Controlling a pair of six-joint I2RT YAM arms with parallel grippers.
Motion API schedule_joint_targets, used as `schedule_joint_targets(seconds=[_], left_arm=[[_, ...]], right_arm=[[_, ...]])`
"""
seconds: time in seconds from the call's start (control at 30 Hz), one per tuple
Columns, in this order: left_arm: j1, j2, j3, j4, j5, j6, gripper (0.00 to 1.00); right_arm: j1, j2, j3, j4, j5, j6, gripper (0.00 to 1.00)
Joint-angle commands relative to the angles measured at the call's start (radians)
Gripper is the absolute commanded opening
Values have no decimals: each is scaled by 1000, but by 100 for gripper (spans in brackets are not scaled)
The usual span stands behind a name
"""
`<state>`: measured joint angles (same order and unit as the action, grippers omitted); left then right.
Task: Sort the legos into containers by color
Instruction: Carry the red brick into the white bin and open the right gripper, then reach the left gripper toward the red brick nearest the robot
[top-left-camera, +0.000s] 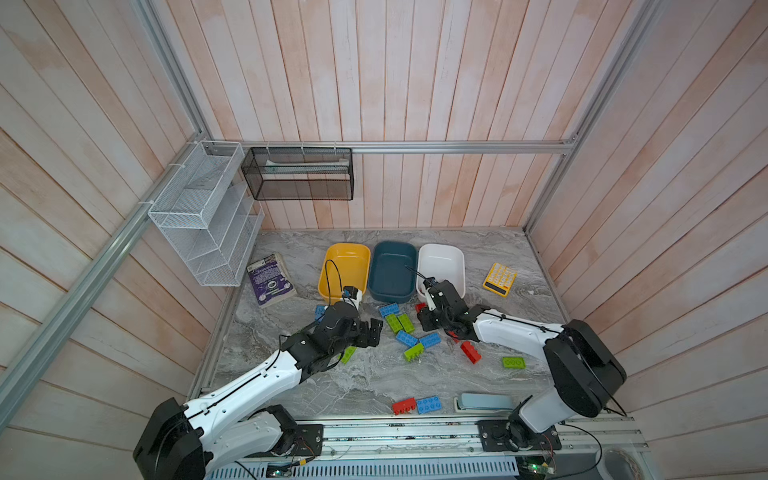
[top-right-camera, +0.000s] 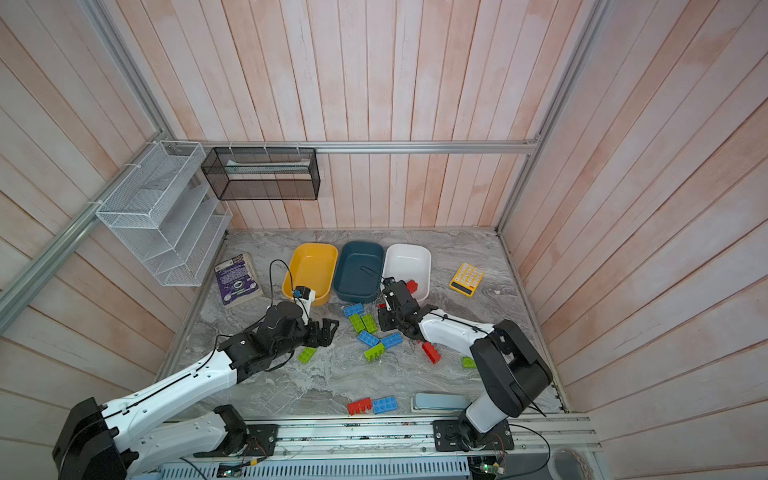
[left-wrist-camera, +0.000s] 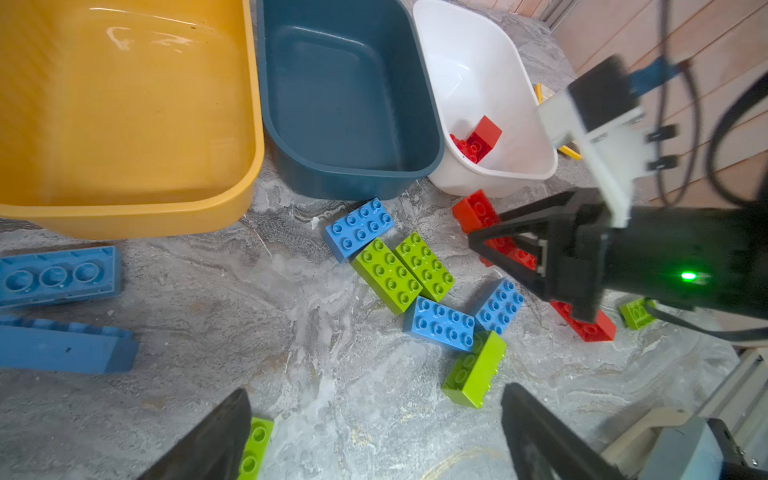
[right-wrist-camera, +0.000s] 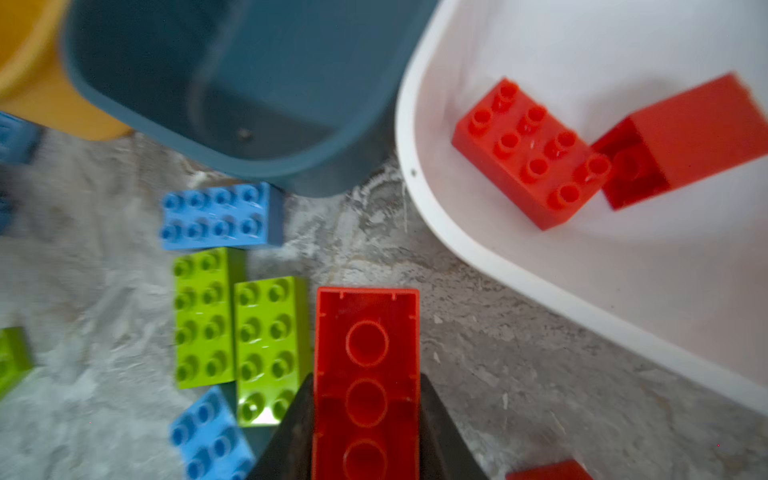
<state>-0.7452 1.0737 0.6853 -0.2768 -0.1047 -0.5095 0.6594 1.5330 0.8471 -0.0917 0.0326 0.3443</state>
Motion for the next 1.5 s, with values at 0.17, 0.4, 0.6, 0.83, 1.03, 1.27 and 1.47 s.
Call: schedule_joint_targets(seconds=[0.17,0.4,0.6,0.83,1.03,1.27,1.47], left_arm=[[3,-107,-58,33,-141,6,100],[4,-138,-81,33,-131,-16,100],[3,-80,-64,-9,-88,-14,100],[-6,-37,-35,-47,-25,5,100],[-11,-33,-22,-69,1,21,100],[-34,-32,49,-165,106,70,98],[-145,-23,143,-320,165,120,91]], right_arm=[[-26,-116,149,-96,-82,-5,30],[-174,-63,207,-60,-175,6,30],[-260,39,234,-13,-201,28,30],[-296,107,244,15,-205,38,32],[-305,113,241,20,-205,36,45],[-314,80,229,18,-198,33,74],[-319,-6,190,37,-224,45,75]])
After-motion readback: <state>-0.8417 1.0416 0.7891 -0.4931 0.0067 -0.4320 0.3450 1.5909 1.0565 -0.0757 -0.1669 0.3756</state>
